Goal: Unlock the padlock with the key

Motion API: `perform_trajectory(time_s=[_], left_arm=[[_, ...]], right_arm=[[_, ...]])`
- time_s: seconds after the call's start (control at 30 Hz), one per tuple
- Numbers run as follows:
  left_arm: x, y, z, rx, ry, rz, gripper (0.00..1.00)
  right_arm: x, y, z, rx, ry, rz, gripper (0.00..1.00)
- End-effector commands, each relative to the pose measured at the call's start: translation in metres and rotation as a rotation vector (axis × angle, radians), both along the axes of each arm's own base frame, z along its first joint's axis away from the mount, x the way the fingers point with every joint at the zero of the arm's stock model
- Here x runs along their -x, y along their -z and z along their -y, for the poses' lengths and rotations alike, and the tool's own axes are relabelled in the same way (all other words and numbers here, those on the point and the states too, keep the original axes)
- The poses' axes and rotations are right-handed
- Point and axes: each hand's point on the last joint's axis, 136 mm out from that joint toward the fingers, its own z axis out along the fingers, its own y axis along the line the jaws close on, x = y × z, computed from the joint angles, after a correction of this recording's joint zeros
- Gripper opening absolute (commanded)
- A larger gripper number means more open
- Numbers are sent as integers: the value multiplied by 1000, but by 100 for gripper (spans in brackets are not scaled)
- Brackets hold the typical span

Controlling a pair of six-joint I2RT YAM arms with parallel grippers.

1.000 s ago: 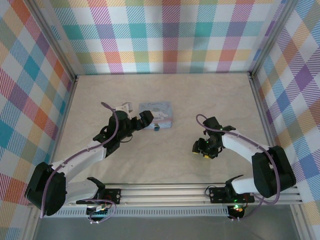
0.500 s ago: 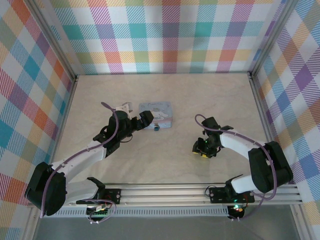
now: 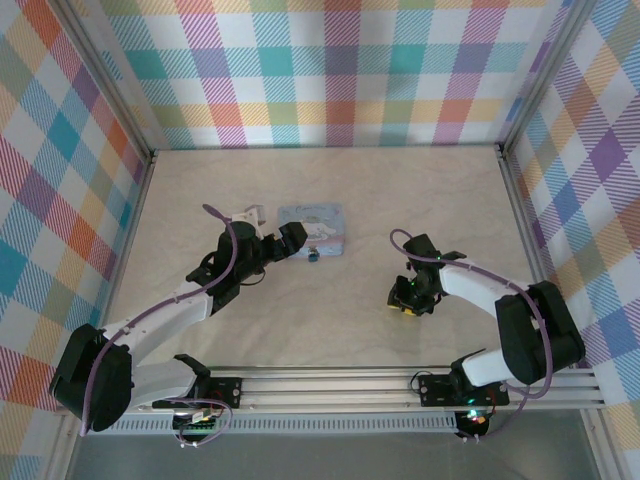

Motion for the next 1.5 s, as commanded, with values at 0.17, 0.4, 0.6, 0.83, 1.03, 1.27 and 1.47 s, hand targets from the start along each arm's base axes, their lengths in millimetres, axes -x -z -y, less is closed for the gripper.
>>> perform_trajectory(time_s=[0.17,0.4,0.6,0.83,1.03,1.27,1.47], left_arm=[[2,0,5,-4,23,-1,100],[2,-1,6,-1,27,2,100],[2,-2,6,0,27,3,100],[2,-2,6,1,29,3,100],[4,-5,7,10,34,4,100],[5,-16,13,49,58,12,100],[6,-25,28,116,89,7,100]], right_arm=[[-4,14,-5,-15,9,11,25],[-5,13,-3,-5,5,20,17],[-7,9,-1,2,3,40,12],[-10,4,-1,3,-1,60,4],[-16,-5,-4,-19,-10,116,0],[-36,-41,-21,-137,-32,283,0],[-50,-77,-42,-292,-6,390,0]])
